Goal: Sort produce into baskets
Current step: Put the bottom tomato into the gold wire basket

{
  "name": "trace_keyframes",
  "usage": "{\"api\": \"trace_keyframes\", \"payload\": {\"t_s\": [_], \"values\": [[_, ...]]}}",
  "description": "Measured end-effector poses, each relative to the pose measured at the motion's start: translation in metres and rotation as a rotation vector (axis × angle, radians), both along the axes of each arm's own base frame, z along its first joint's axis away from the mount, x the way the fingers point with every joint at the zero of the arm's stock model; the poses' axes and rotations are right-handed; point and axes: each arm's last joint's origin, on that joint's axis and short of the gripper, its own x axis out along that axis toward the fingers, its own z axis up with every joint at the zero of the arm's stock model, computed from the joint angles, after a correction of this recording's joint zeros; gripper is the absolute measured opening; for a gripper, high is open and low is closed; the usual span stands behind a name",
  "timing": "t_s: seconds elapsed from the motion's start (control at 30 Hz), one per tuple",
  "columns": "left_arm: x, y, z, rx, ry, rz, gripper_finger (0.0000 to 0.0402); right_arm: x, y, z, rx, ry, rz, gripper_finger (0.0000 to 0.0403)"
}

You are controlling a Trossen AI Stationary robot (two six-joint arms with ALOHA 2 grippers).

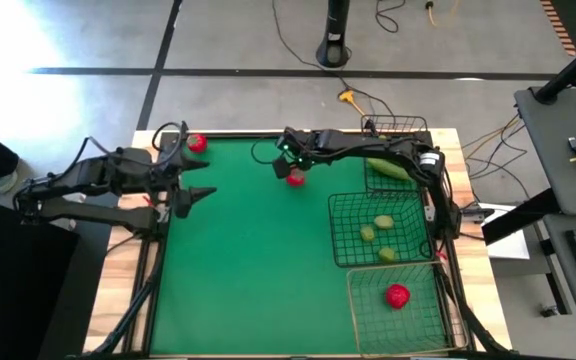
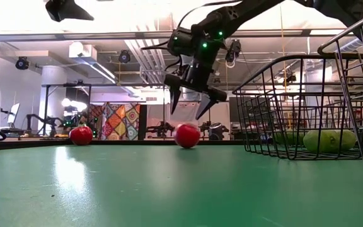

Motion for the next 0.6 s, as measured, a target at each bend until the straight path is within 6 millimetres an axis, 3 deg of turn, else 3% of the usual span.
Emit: {"api": "trace_keyframes", "payload": {"t_s": [0.43, 0.6], "values": [[0.005, 0.0, 0.001, 0.044, 0.0, -0.019, 0.0363, 0.012, -0.004, -0.055, 0.035, 0.106, 0.024, 0.0373], [0.008, 0.0, 0.0, 0.043, 0.012, -0.02, 0.0363, 0.014, 0.0, -0.064, 0.055, 0.123, 0.029, 0.0373]]}}
